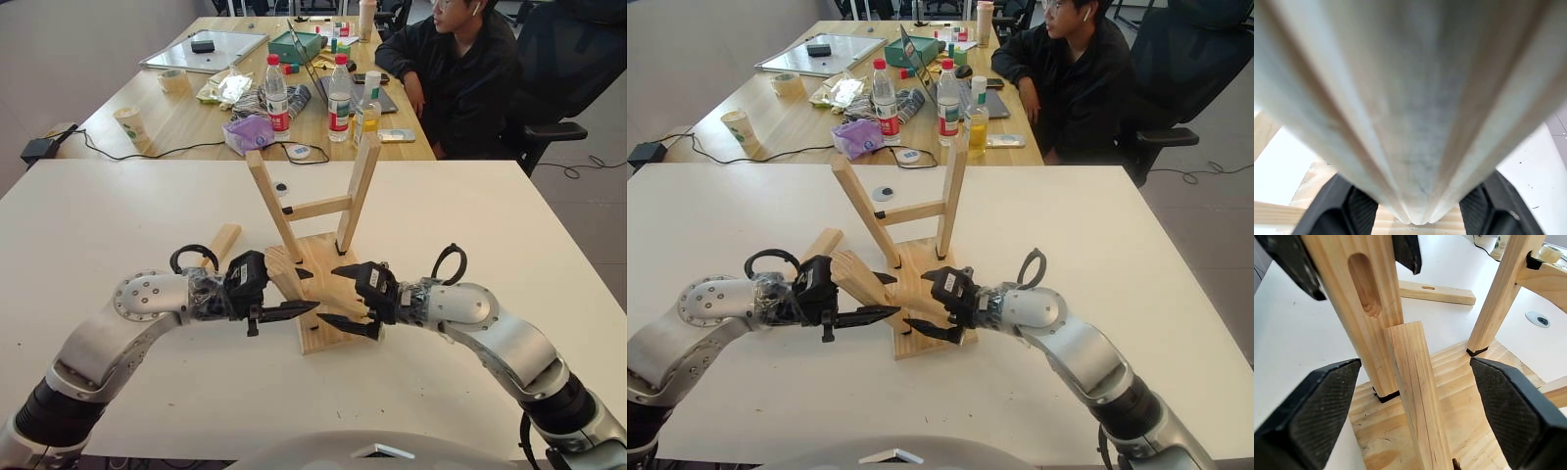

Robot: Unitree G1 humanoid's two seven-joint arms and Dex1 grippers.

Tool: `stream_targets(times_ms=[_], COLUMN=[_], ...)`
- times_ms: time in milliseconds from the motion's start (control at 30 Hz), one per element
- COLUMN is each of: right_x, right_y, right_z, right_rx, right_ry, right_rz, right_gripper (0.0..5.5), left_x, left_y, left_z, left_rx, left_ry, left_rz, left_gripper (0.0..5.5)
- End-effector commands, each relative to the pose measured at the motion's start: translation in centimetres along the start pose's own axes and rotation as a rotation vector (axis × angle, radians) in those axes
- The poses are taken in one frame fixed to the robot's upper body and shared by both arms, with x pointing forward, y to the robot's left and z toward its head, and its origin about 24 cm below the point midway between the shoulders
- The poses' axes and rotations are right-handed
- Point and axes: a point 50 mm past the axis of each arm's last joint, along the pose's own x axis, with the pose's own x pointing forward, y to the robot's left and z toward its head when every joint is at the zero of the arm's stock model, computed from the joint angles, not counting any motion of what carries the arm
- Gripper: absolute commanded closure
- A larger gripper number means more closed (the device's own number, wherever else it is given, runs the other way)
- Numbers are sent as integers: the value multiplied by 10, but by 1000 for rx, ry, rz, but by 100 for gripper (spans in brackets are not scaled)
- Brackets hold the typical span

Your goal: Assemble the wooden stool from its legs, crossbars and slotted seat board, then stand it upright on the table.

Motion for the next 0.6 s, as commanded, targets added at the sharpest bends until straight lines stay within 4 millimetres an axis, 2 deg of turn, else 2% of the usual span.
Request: stream_targets(times_ms=[33, 200, 300, 433, 600], right_x=[9, 11, 11, 12, 13], right_y=[3, 4, 12, 20, 18], right_z=[2, 4, 1, -7, -8], right_rx=[-64, -188, -286, -283, -307], right_ry=[-1, 4, 25, 64, 87], right_rz=[-20, -73, -85, -74, -77], right_gripper=[204, 286, 342, 413, 427], left_x=[-7, -8, -8, -8, -8], left_y=[-12, -11, -9, -7, -6], left_z=[-61, -60, -58, -56, -56], left_rx=[-237, -244, -247, -249, -248], left_ry=[315, 314, 308, 304, 304], left_rz=[-6, -5, -4, -4, -5], left_gripper=[347, 347, 347, 347, 347])
